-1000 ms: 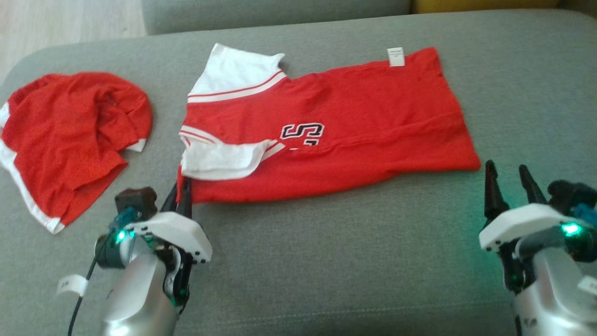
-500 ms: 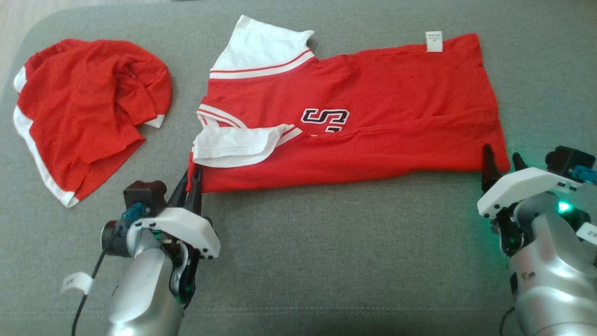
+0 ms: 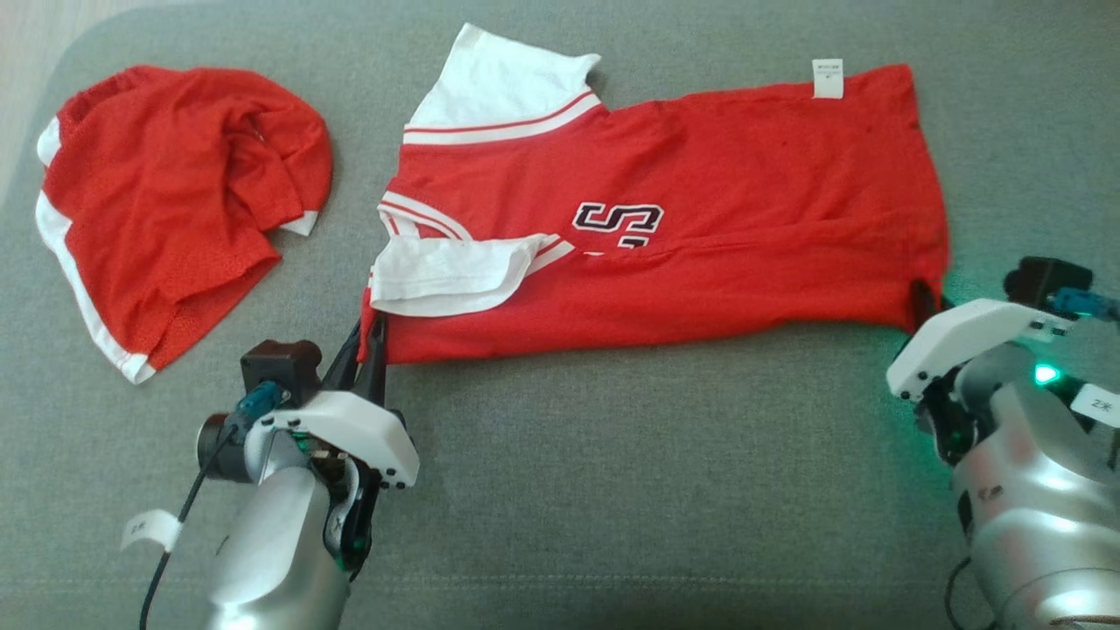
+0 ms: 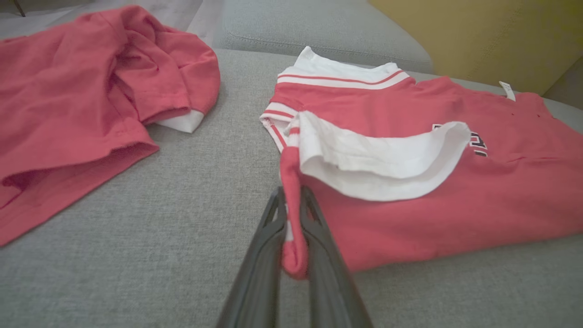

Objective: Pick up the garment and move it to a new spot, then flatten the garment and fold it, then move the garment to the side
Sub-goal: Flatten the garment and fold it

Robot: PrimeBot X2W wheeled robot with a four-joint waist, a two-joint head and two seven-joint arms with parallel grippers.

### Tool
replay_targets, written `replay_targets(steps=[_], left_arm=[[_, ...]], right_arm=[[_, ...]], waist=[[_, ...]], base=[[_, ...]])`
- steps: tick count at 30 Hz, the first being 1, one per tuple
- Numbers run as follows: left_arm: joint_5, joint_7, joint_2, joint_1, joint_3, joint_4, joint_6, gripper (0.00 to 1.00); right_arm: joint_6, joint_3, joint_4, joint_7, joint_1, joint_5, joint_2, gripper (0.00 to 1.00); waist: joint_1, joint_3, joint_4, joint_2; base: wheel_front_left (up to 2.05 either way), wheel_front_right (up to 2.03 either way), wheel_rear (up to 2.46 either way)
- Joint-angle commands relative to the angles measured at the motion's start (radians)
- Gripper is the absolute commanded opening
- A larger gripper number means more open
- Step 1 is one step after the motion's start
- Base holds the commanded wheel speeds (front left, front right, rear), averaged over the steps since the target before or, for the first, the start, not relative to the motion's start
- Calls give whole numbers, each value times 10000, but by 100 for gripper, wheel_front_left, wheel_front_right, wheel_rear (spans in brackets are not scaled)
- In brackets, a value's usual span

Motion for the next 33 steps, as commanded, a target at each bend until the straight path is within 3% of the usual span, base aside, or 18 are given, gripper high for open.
replay_targets(steps=[1,10,17,30,31,32,33], left_arm=[[106,-123,138,-274,407,-216,-56,0],[193,-124,327,109,438,366,-301,0],[7,-15,459,481,304,1003,-614,0],[-570,633,830,1772,-92,474,-1001,0],[-621,666,823,1843,-94,374,-1004,0],[-658,699,818,1899,-94,287,-1003,0],[-708,699,804,1937,-71,202,-987,0]], right_arm=[[-9,437,-109,-51,-169,52,-64,0],[-9,1243,-33,-32,194,431,-845,0],[-9,1556,-282,491,874,1124,-1078,0],[-9,1657,-2314,1371,3639,2566,-1086,0],[-9,1580,-2540,1361,3779,2607,-1080,15],[-9,1470,-2749,1319,3897,2626,-1072,92],[-9,1379,-2937,1292,3995,2602,-1060,100]], waist=[[0,-136,-61,0],[0,-979,-333,0],[0,-1520,-478,0],[0,-2076,-801,0],[0,-2073,-832,0],[0,-2067,-861,0],[0,-2059,-886,0]], base=[[0,0,0],[0,0,0],[0,0,0],[0,0,0],[0,0,0],[0,0,0],[0,0,0]])
